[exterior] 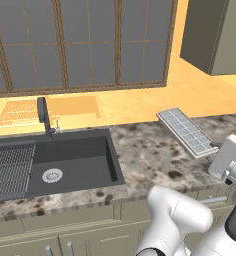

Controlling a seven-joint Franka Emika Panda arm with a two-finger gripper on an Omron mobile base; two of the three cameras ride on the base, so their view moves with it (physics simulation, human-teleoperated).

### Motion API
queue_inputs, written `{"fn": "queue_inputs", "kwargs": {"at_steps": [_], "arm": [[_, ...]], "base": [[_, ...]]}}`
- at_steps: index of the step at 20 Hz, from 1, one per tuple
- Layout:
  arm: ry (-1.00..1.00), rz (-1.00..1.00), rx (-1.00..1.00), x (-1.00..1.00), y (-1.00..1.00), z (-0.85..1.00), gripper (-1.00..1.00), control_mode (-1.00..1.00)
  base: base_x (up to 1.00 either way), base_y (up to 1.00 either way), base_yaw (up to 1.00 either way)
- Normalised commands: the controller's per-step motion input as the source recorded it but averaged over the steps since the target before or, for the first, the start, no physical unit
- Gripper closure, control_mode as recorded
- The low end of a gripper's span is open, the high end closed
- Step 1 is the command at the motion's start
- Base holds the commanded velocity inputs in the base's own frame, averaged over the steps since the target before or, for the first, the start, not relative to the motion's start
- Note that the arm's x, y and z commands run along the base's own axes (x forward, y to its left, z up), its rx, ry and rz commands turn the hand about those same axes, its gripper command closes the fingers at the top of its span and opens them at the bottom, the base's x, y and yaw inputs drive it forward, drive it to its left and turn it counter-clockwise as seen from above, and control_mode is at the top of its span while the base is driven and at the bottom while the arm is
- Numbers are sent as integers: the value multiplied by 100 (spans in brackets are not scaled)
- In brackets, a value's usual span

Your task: The ice cube tray has been filled with water. Take the tray and place it in the freezer to make ice. Close the freezer door after placing the tray.

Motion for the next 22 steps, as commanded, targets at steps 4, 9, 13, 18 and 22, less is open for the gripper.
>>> {"fn": "queue_inputs", "kwargs": {"at_steps": [4, 9, 13, 18, 22], "arm": [[6, 11, -3, 0, 56, 0, 100, -100], [8, 9, -1, 0, 3, 1, 100, -100], [3, 0, 0, 0, 0, 0, 100, -100], [0, 0, 0, 0, 0, 0, 100, -100], [0, 0, 0, 0, 0, 0, 100, 100]], "base": [[0, 0, 0], [0, 0, 0], [0, 0, 0], [0, 0, 0], [-35, 0, 0]]}}
